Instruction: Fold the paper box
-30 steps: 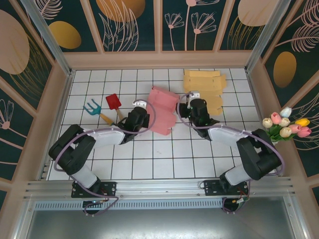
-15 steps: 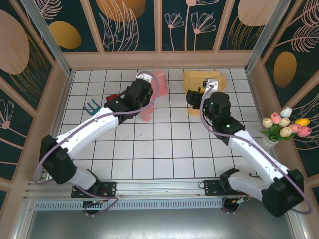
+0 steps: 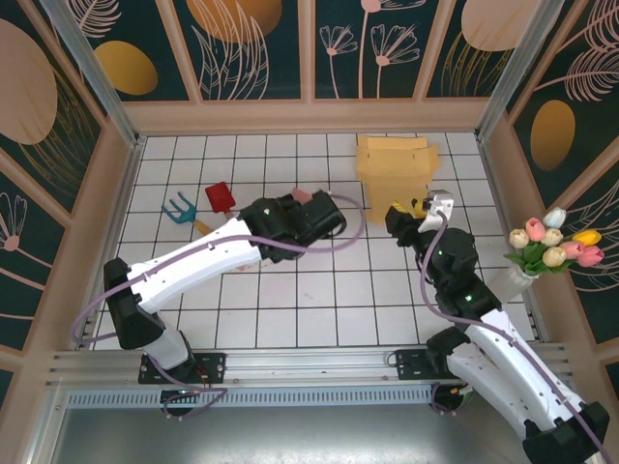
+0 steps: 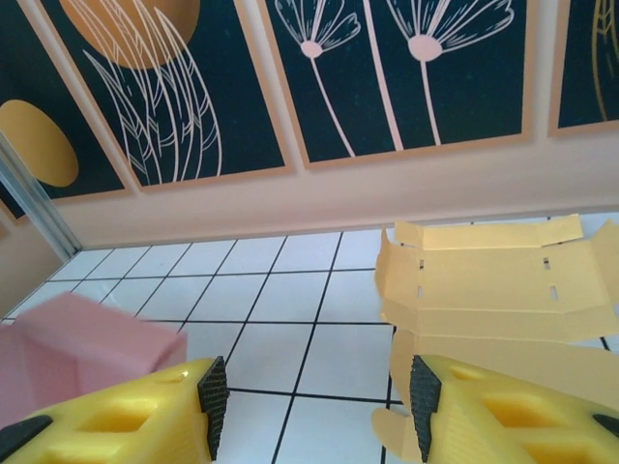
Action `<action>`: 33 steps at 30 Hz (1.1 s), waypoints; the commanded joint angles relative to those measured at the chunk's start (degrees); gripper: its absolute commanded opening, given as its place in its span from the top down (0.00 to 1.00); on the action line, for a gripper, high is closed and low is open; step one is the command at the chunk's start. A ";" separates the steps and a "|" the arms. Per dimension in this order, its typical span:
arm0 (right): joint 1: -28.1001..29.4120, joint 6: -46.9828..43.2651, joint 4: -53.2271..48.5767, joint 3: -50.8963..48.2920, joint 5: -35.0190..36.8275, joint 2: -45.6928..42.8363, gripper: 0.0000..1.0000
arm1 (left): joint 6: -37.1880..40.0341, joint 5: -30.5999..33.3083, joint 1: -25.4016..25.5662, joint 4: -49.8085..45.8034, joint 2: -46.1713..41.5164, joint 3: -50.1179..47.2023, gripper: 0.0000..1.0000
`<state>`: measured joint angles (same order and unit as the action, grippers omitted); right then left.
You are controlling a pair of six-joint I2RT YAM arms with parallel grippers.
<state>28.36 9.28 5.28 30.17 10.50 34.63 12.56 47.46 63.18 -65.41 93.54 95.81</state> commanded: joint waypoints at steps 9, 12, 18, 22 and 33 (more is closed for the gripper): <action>-0.41 1.98 0.60 -1.57 1.42 -3.55 0.44 | 19.09 -6.11 3.27 -0.28 1.48 1.89 1.00; -0.38 2.97 1.23 -2.63 2.73 -5.39 0.44 | 21.81 -6.76 3.25 0.91 5.12 3.31 1.00; -0.41 3.58 1.30 -2.99 4.04 -5.44 0.44 | 29.72 -9.13 2.74 3.87 12.66 8.74 1.00; -0.39 3.83 0.93 -3.01 5.15 -5.72 0.44 | 34.24 -10.11 0.90 7.74 17.23 9.61 1.00; -0.43 3.14 -0.74 -2.63 8.47 -6.16 0.44 | 36.18 -14.17 -4.56 19.01 25.89 17.56 0.49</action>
<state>28.05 12.34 5.15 27.57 17.69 28.29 47.88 34.96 58.65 -50.70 118.56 110.80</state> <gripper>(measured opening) 0.557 0.495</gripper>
